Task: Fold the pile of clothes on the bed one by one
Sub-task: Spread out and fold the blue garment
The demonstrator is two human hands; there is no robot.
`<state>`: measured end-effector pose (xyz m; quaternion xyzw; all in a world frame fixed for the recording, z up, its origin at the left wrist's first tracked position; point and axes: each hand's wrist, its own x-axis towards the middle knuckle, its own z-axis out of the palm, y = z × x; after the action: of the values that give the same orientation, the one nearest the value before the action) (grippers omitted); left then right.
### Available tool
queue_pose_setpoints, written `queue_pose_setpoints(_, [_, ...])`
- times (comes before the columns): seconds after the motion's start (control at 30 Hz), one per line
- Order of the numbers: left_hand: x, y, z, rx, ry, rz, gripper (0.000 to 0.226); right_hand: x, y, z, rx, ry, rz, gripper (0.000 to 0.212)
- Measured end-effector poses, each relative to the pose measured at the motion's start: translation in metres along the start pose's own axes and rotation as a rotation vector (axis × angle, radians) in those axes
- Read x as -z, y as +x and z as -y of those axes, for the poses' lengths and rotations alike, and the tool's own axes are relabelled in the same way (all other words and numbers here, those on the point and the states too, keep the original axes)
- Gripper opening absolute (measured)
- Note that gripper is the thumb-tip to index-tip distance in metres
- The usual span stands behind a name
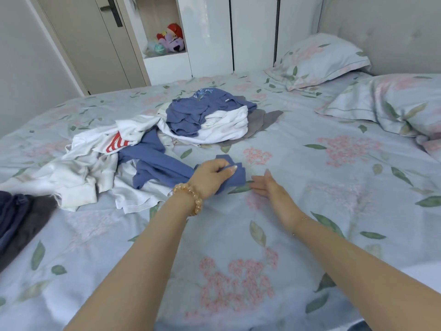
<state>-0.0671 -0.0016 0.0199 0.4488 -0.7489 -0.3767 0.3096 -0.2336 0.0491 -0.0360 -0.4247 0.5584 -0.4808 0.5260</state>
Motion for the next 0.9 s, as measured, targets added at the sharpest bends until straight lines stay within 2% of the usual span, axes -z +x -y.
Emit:
queue_pose_setpoints(0.07, [-0.013, -0.037, 0.004, 0.007, 0.02, 0.114, 0.044, 0.015, -0.008, 0.008, -0.067, 0.034, -0.016, 0.051])
queue_pose_setpoints(0.2, [-0.035, -0.099, 0.006, -0.033, 0.12, 0.316, 0.041, 0.023, -0.024, 0.013, -0.08, -0.129, 0.015, 0.039])
queue_pose_setpoints(0.27, [-0.041, -0.111, 0.0, -0.064, 0.113, 0.301, 0.039, 0.018, -0.031, 0.013, -0.053, -0.254, 0.054, 0.041])
queue_pose_setpoints(0.37, [-0.031, -0.117, -0.006, -0.012, 0.014, 0.294, 0.037, 0.006, -0.034, 0.011, -0.018, -0.435, 0.139, 0.054])
queue_pose_setpoints(0.43, [-0.017, -0.118, -0.008, 0.058, -0.112, 0.326, 0.018, -0.004, -0.032, 0.008, 0.016, -0.513, 0.141, 0.051])
queue_pose_setpoints(0.47, [-0.009, -0.117, -0.006, 0.089, -0.159, 0.304, 0.008, -0.009, -0.031, 0.006, 0.032, -0.565, 0.147, 0.045])
queue_pose_setpoints(0.5, [0.0, -0.114, -0.003, 0.104, -0.187, 0.234, 0.011, -0.014, -0.031, 0.006, 0.044, -0.61, 0.155, 0.038])
queue_pose_setpoints(0.57, [0.017, -0.104, 0.006, 0.101, -0.189, 0.008, 0.012, -0.02, -0.031, 0.005, 0.089, -0.594, 0.14, 0.028])
queue_pose_setpoints(0.6, [0.025, -0.097, 0.016, 0.094, -0.094, -0.113, 0.012, -0.021, -0.032, 0.006, 0.1, -0.506, 0.115, 0.03])
queue_pose_setpoints(0.67, [0.043, -0.081, 0.042, 0.106, 0.35, -0.271, 0.027, -0.016, -0.037, 0.009, 0.048, -0.216, 0.061, 0.032])
queue_pose_setpoints(0.73, [0.054, -0.073, 0.069, 0.223, 0.704, -0.221, 0.047, -0.003, -0.045, 0.014, -0.031, 0.019, 0.049, 0.029])
queue_pose_setpoints(0.8, [0.055, -0.069, 0.085, 0.3, 0.776, -0.177, 0.041, 0.016, -0.05, 0.018, -0.065, 0.128, 0.022, 0.023])
queue_pose_setpoints(0.9, [0.048, -0.063, 0.082, 0.098, 0.83, -0.251, 0.016, 0.042, -0.057, 0.021, -0.017, 0.125, -0.12, 0.029])
